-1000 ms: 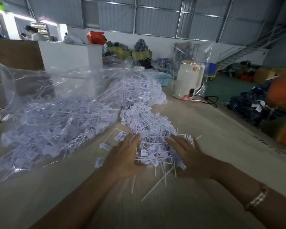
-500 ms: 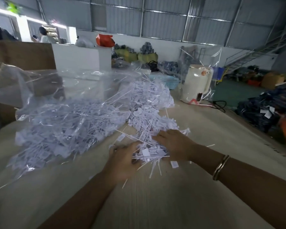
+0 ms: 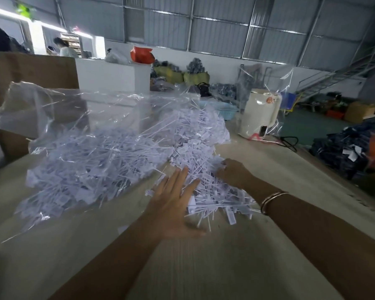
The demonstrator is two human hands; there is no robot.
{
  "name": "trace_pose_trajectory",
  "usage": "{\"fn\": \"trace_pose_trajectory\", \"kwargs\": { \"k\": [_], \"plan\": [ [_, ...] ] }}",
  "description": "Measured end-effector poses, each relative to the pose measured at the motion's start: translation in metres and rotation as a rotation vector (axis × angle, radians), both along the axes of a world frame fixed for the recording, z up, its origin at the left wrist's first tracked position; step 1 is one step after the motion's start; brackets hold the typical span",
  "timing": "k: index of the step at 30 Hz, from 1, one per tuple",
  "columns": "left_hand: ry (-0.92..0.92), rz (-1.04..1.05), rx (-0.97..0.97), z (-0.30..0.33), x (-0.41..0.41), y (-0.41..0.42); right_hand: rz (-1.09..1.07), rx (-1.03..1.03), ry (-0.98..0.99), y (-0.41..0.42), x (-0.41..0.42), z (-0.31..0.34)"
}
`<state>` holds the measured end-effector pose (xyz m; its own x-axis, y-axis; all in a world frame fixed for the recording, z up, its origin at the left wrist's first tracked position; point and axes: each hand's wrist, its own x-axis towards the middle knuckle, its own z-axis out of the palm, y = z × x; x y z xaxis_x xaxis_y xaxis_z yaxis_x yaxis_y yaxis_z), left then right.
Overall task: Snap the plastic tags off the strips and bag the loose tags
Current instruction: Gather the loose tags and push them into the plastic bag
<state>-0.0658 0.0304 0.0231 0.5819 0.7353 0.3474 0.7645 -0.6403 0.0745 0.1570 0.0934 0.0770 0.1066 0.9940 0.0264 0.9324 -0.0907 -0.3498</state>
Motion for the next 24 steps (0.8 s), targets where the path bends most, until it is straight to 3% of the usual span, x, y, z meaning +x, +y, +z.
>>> {"fn": "trace_pose_trajectory", "kwargs": {
  "k": [3, 6, 9, 11, 15, 16, 18, 20, 24],
  "plan": [
    [0.115, 0.058, 0.030, 0.010, 0.000, 0.014, -0.048, 0.153, 0.039, 0.005, -0.002, 0.004],
    [0.210, 0.160, -0.097, 0.025, 0.000, 0.027, 0.118, 0.322, -0.057, 0.000, 0.002, 0.014],
    [0.121, 0.179, -0.308, 0.034, 0.002, 0.034, 0.434, 0.152, -0.326, -0.013, 0.000, 0.013],
    [0.081, 0.125, -0.243, 0.031, 0.002, 0.034, 0.496, 0.059, -0.457, -0.019, -0.002, 0.016],
    [0.143, 0.065, -0.046, 0.022, -0.001, 0.036, 0.498, 0.340, -0.110, -0.021, -0.011, 0.039],
    [0.145, 0.047, -0.037, 0.022, -0.003, 0.037, 0.535, 0.274, -0.123, -0.020, -0.014, 0.042],
    [0.126, 0.021, -0.025, 0.021, -0.005, 0.039, 0.586, -0.026, -0.420, -0.018, -0.024, 0.033],
    [0.095, 0.017, 0.006, 0.021, -0.006, 0.041, 0.615, -0.197, -0.647, -0.021, -0.034, 0.015],
    [0.147, 0.052, -0.016, 0.019, -0.008, 0.041, 0.609, -0.093, -0.693, -0.019, -0.052, -0.012]
  ]
}}
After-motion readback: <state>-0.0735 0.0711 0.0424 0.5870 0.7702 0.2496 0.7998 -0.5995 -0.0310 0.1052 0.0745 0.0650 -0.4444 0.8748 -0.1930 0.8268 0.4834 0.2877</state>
